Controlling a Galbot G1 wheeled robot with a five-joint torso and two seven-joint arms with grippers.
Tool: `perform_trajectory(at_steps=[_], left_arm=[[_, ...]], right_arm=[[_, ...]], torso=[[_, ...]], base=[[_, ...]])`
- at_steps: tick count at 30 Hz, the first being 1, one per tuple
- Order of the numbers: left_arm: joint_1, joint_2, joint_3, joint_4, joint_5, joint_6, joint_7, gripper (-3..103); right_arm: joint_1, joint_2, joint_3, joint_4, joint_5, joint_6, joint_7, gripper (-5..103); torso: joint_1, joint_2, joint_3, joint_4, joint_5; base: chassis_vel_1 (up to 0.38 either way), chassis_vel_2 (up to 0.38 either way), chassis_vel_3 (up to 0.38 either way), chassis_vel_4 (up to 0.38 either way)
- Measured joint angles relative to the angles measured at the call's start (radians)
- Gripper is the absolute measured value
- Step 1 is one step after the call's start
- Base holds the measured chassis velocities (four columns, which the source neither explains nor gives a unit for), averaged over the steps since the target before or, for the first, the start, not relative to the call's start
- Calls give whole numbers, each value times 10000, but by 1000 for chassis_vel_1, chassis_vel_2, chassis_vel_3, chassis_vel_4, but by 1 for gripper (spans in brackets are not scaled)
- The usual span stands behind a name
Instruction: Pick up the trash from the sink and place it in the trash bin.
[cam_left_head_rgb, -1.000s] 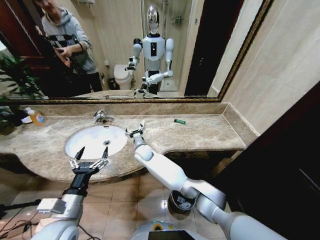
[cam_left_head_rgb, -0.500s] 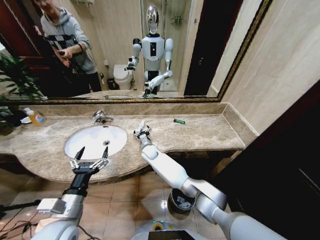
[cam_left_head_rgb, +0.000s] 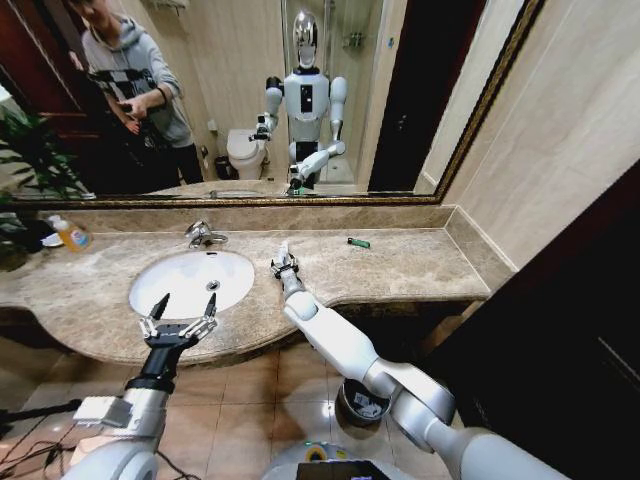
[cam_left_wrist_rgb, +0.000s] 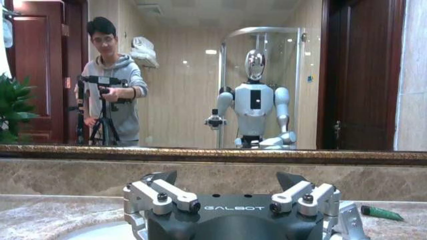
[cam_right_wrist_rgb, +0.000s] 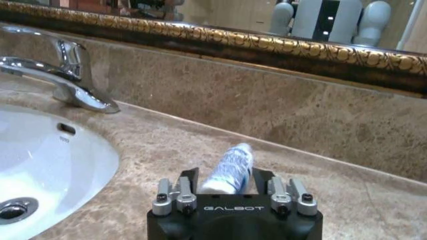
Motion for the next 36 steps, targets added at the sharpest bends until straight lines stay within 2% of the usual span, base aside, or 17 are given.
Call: perform_trajectory(at_steps=[2,6,8,11,12,22,26,30,32,36], left_arm=[[0,0,0,0,0,0,0,100],[0,0,0,0,0,0,0,100],[0,0,0,0,0,0,0,100],[0,0,0,0,0,0,0,100],[0,0,0,0,0,0,0,100],[0,0,0,0,0,0,0,100],[0,0,0,1,0,0,0,100],[0,0,-1,0,0,0,0,100],[0,0,-1,0,0,0,-1,100],[0,-1,-1,0,0,0,-1,100]], right_arm=[[68,-133,12,41,62,-17,-109,48],[92,-267,32,89,89,-30,-221,44],[25,-382,222,93,-49,-16,-409,33],[-19,-430,280,86,-60,-3,-439,30],[-54,-516,285,117,-63,10,-494,24],[-136,-1124,321,749,173,-10,-602,22],[-328,-1576,456,1602,292,134,-599,22],[-762,-2120,817,2611,664,851,-717,22],[-1329,-2748,1410,3671,712,1448,-992,22],[-1970,-3456,2074,4759,713,1735,-1235,22]], torso=[[0,0,0,0,0],[0,0,0,0,0],[0,0,0,0,0],[0,1,-1,1,2],[-1,1,-2,3,3],[1,0,2,0,-3],[2,0,2,-1,-1],[1,0,2,1,2],[1,0,1,0,2],[1,0,1,1,3]], base=[[0,0,0,0],[0,0,0,0],[0,0,0,0],[0,0,0,0],[0,0,0,0],[0,0,0,0],[0,0,0,0],[0,0,0,0],[0,0,0,0],[0,0,0,0]])
